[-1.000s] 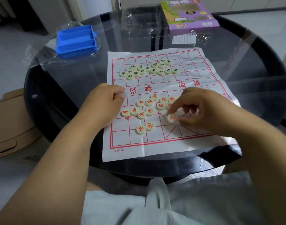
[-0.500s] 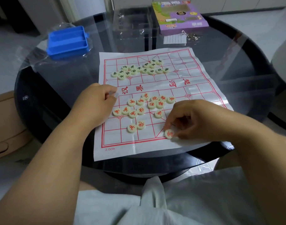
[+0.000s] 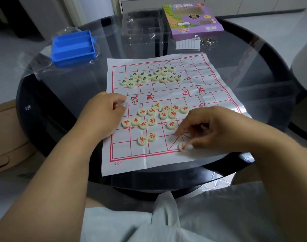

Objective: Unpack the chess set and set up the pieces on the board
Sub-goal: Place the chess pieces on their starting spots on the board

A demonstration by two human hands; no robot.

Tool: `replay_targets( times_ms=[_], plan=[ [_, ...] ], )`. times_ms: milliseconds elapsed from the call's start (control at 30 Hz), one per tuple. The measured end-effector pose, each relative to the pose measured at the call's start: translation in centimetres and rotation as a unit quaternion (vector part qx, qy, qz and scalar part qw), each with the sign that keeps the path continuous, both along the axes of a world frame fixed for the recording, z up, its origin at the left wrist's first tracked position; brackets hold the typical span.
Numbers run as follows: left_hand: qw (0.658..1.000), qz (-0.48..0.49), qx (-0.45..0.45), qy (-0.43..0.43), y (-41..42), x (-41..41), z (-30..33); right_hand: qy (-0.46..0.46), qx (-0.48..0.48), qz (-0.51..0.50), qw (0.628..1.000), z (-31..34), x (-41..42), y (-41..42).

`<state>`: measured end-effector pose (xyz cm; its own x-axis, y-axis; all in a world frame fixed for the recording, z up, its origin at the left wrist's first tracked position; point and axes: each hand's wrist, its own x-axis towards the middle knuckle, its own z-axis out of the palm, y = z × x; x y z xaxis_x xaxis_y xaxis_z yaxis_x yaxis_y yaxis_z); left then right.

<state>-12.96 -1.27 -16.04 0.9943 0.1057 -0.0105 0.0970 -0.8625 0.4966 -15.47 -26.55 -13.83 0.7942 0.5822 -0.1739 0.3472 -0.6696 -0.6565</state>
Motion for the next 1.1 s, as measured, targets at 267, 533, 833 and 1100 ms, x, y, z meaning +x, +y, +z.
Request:
replay_targets(
  times_ms=[267, 533, 833, 1100],
  plan=[
    [1.0, -0.001, 0.002, -0.002, 0.2, 0.1, -0.1, -0.058, 0.033, -0.115, 0.991, -0.1, 1.4, 0.2],
    [1.0, 0.0, 0.001, 0.006, 0.2, 0.1, 0.0, -0.111, -0.003, -0.155, 0.982, -0.5, 2.1, 1.0],
    [1.0, 0.001, -0.002, 0.011, 0.1, 0.1, 0.0, -0.159, -0.018, -0.148, 0.976, -1.3, 2.4, 1.7],
    [1.0, -0.001, -0.017, 0.011, 0.3, 0.1, 0.0, -0.179, -0.016, -0.136, 0.974, -1.7, 2.9, 2.8]
  ],
)
